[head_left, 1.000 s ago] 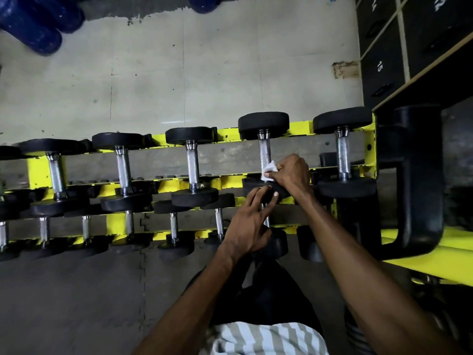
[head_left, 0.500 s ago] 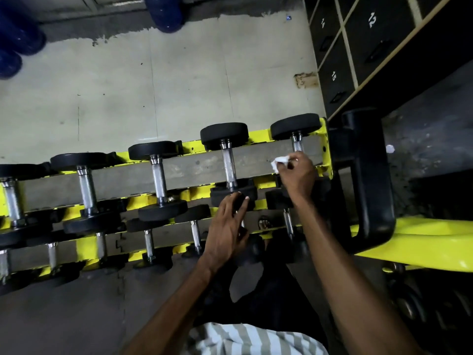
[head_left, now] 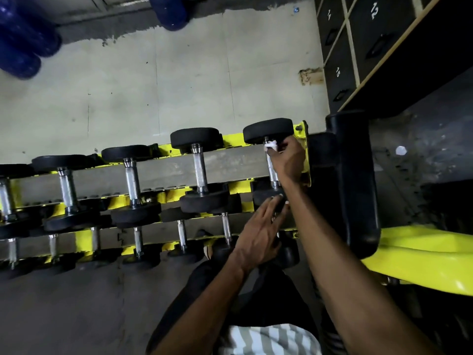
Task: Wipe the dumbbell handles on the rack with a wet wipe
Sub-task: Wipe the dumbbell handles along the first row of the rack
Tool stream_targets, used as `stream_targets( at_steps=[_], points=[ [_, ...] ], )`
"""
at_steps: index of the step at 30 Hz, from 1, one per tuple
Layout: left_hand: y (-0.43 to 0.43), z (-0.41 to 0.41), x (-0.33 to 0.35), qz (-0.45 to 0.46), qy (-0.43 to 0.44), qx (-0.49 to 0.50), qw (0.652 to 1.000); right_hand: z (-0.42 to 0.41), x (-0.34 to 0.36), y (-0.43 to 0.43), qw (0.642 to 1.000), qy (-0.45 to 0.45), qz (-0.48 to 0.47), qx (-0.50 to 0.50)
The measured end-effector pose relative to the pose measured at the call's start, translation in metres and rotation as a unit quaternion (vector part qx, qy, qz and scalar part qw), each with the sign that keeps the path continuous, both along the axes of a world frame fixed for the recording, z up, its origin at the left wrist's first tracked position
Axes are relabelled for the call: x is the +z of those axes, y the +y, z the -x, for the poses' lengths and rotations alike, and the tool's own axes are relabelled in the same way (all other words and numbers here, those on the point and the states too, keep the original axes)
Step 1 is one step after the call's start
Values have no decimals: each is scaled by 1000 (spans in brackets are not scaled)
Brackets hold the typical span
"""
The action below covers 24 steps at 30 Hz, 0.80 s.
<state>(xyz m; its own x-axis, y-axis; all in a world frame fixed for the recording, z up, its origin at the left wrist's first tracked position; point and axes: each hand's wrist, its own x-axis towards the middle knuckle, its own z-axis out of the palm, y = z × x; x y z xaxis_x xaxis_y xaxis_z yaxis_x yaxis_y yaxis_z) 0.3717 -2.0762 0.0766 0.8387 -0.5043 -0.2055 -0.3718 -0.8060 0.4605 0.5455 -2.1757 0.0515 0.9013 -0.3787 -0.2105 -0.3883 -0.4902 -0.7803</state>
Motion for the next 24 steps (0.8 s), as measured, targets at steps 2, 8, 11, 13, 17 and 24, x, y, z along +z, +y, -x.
stream_targets(
  at_steps=[2,8,11,13,17,24],
  points=[
    [-2,0,-3,-6,8,4,1000,10,1,3,999,-19,11,25],
    [-6,3,-4,2,10,18,1000,21,-1,8,996,-75,22,50],
    [-10,3,-9,4,6,13,1000,20,-1,11,994,-75,60,57],
    [-11,3,-10,6,9,10,1000,18,-1,13,994,-74,70,48],
    [-9,-1,-12,14,17,17,1000,5,-2,16,998,-45,43,-19],
    [-8,-1,-4,37,11,32,999,-7,-5,12,998,-16,-16,-61]
  ],
)
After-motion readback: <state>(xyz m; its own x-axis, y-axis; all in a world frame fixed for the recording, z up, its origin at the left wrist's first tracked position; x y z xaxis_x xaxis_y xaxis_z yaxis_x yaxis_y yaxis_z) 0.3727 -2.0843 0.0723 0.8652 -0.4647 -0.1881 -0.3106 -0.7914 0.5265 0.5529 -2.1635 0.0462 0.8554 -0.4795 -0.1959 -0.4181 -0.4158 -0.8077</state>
